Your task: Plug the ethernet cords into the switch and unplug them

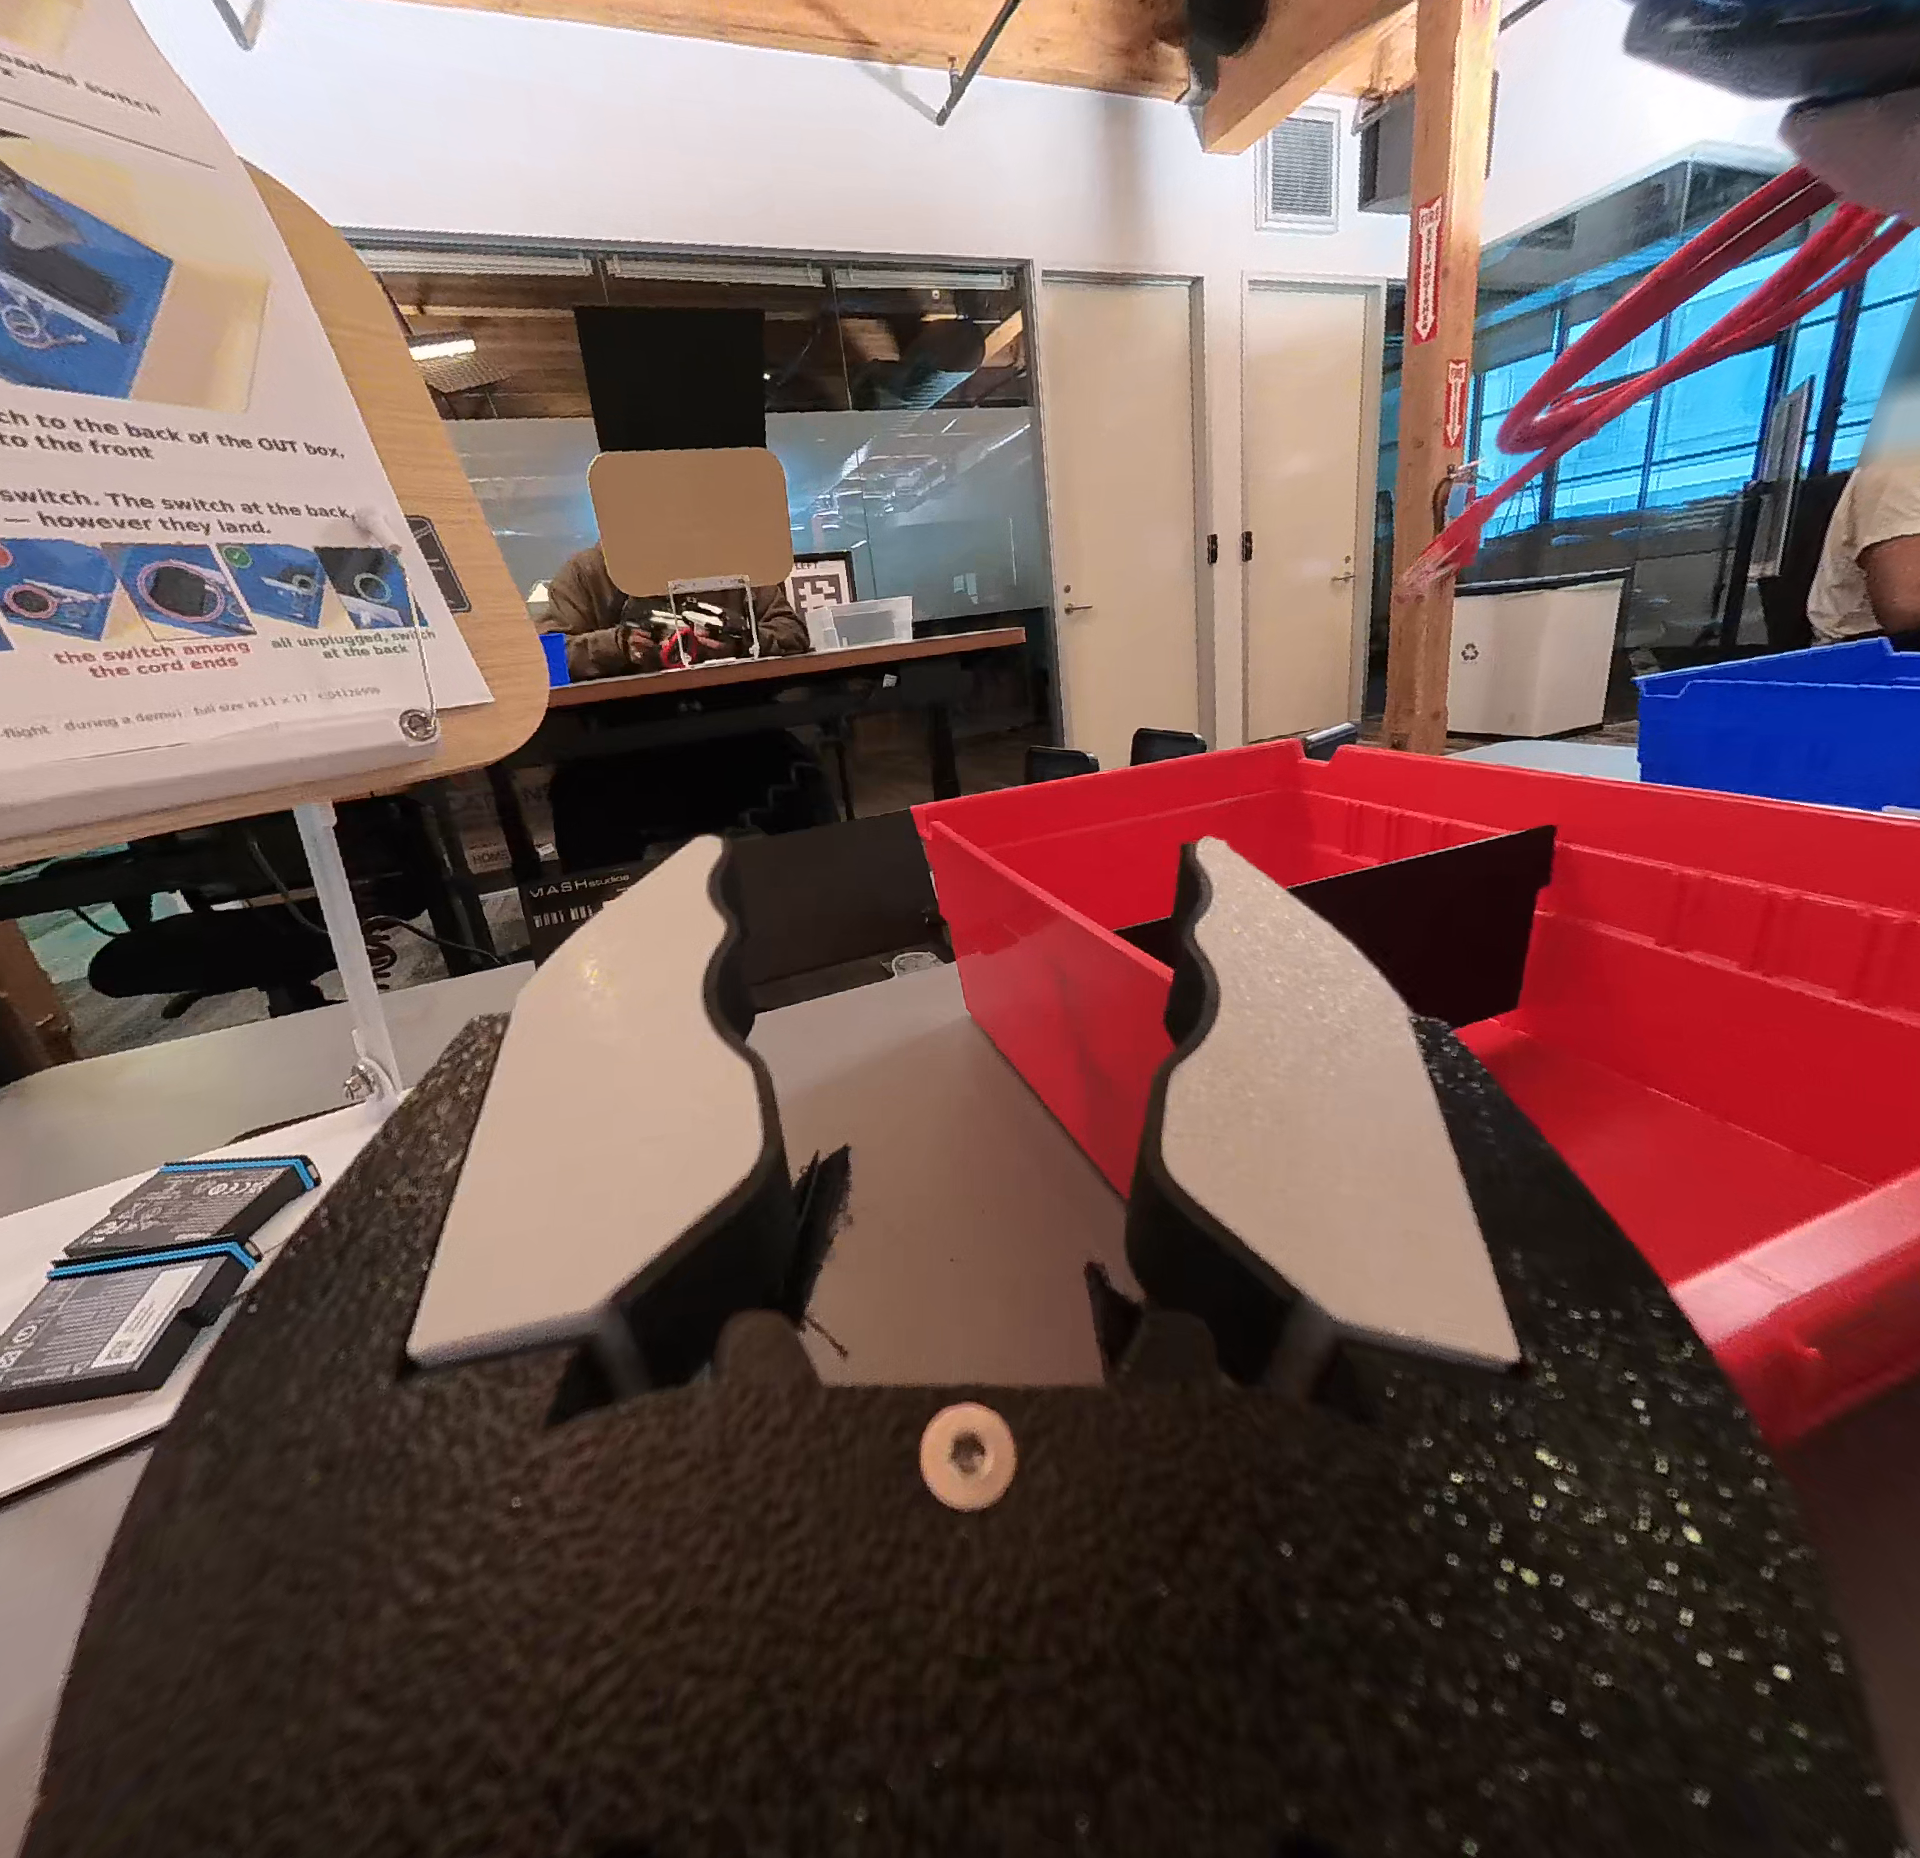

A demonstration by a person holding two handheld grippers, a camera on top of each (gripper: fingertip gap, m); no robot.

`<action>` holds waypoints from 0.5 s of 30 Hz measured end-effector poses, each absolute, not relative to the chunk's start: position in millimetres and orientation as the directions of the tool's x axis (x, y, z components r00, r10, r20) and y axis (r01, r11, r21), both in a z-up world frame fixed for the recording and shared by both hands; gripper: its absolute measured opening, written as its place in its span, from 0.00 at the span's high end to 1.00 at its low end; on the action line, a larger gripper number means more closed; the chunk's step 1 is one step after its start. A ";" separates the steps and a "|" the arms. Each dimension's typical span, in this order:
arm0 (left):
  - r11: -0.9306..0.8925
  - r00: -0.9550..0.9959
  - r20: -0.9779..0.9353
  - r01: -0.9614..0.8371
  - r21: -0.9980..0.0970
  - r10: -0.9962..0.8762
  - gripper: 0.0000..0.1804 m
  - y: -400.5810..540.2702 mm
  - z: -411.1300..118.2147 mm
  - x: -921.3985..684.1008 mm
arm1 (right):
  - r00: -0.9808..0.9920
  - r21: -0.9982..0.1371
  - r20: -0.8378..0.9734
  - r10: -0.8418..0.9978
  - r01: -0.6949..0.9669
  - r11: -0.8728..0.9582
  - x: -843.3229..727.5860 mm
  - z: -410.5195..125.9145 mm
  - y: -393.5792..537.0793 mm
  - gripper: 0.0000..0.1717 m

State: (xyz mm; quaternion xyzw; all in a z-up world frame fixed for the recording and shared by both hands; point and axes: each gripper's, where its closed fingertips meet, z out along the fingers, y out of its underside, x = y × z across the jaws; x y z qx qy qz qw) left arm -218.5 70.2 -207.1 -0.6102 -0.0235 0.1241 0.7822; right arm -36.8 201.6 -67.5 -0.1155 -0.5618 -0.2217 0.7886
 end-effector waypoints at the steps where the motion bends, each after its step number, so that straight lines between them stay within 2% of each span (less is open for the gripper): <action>1: 0.222 0.969 -0.115 -0.164 -0.961 0.221 0.57 70.6 -207.9 -218.1 | 0.270 0.066 0.937 -0.223 0.489 0.870 -33.5 -66.6 203.0 0.89; 8: 0.211 0.978 -0.072 -0.114 -0.971 0.196 0.57 74.4 -214.5 -218.3 | 0.264 0.013 0.945 -0.192 0.556 0.831 0.0 -65.2 216.1 0.88; 15: 0.218 0.989 -0.033 -0.064 -0.974 0.143 0.58 77.9 -218.0 -212.0 | 0.197 0.062 0.949 -0.246 0.649 0.758 39.7 -61.2 228.8 0.88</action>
